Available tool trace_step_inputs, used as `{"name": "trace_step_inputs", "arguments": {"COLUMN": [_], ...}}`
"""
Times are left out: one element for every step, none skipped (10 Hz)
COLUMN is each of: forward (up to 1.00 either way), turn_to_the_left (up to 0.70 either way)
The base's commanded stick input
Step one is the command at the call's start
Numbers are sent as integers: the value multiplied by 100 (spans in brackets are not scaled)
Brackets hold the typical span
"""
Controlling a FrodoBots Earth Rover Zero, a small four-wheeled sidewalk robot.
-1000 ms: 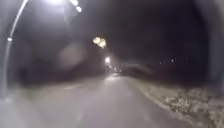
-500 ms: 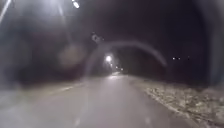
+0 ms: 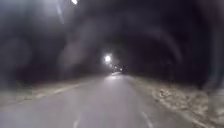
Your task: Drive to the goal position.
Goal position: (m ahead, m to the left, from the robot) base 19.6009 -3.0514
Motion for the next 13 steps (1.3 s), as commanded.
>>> {"name": "trace_step_inputs", "arguments": {"forward": [100, 100, 100, 100, 100, 100, 100, 100, 100, 100, 100, 100, 100], "turn_to_the_left": [0, 0, 0, 0, 0, 0, 0, 0, 0, 0, 0, 0, 0]}}
